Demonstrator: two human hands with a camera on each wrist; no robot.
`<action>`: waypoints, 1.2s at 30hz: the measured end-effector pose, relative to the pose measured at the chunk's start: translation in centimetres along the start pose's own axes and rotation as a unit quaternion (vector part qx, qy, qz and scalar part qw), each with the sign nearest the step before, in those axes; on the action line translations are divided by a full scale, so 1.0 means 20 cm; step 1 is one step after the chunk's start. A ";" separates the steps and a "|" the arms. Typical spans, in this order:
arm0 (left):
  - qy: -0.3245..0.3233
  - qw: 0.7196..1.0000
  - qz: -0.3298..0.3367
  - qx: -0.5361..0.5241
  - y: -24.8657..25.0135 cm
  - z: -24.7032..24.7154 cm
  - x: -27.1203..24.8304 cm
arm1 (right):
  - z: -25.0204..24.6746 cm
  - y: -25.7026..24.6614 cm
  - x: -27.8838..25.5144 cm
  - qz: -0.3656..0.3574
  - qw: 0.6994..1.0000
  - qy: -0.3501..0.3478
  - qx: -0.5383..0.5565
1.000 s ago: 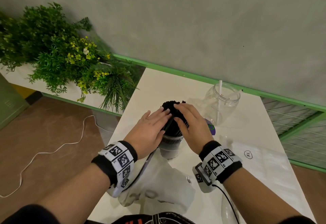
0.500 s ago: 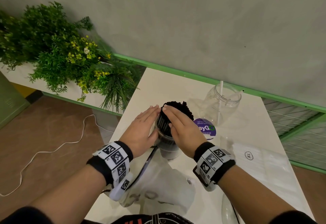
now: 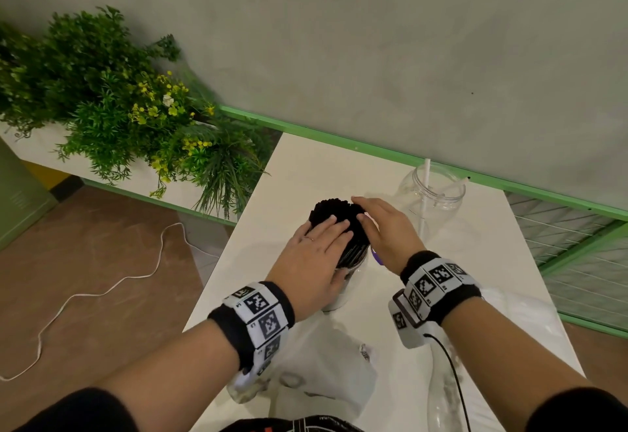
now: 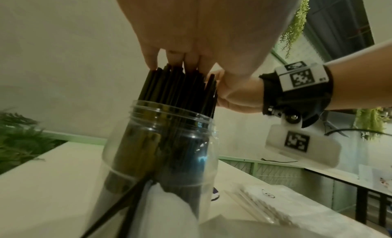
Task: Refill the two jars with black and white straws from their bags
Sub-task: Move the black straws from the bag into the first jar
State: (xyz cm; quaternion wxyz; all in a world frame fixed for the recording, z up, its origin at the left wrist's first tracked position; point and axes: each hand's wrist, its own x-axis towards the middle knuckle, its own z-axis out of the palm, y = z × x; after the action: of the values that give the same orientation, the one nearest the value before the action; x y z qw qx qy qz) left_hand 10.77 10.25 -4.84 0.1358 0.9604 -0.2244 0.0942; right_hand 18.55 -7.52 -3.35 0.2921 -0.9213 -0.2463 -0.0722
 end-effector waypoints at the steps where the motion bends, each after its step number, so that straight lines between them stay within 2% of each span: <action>1: 0.011 1.000 -0.003 -0.004 -0.01 0.00 0.00 | 0.00 -0.01 0.01 -0.001 1.000 0.022 0.017; 6: 0.053 0.997 0.004 -0.059 -0.08 -0.01 0.02 | -0.03 -0.07 0.08 0.025 0.997 0.047 0.053; 9: 0.080 0.992 0.000 -0.098 -0.11 -0.02 0.02 | -0.04 -0.10 0.09 0.001 0.994 0.090 0.058; 11: 0.105 0.986 0.000 -0.128 -0.15 -0.01 0.02 | 0.00 -0.10 0.05 -0.039 0.994 0.098 0.033; 13: 0.125 0.981 -0.003 -0.151 -0.17 0.00 0.01 | 0.04 -0.09 -0.02 -0.047 0.996 0.075 0.023; 16: 0.142 0.973 -0.011 -0.182 -0.18 0.00 0.00 | 0.07 -0.09 -0.12 -0.030 0.999 -0.021 0.040; 19: 0.157 0.967 -0.034 -0.200 -0.18 0.00 -0.01 | 0.10 -0.08 -0.16 -0.094 0.991 -0.068 -0.064; 21: 0.160 0.960 -0.068 -0.220 -0.18 -0.01 -0.01 | 0.12 -0.08 -0.14 -0.102 0.985 -0.075 -0.118; 24: 0.135 0.949 -0.128 -0.255 -0.18 -0.02 -0.02 | 0.12 -0.10 -0.09 -0.095 0.980 -0.064 -0.160; 26: 0.094 0.938 -0.163 -0.291 -0.19 -0.02 -0.02 | 0.09 -0.09 -0.08 -0.092 0.978 -0.057 -0.177; 30: -0.028 0.909 -0.206 -0.360 -0.22 -0.02 -0.02 | 0.00 -0.01 -0.12 0.023 0.996 -0.087 -0.019; 33: -0.088 0.900 -0.215 -0.368 -0.22 -0.02 0.05 | -0.01 0.07 -0.12 0.123 0.981 -0.144 0.045; 36: -0.105 0.872 -0.203 -0.432 -0.23 -0.01 0.14 | 0.06 0.14 -0.06 0.164 0.960 -0.188 0.127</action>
State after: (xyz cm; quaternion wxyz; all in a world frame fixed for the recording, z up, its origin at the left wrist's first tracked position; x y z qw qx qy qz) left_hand 15.37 13.02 -4.96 0.5292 0.8344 -0.0554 -0.1438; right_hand 18.89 -9.37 -6.11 0.3628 -0.9013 -0.1499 0.1833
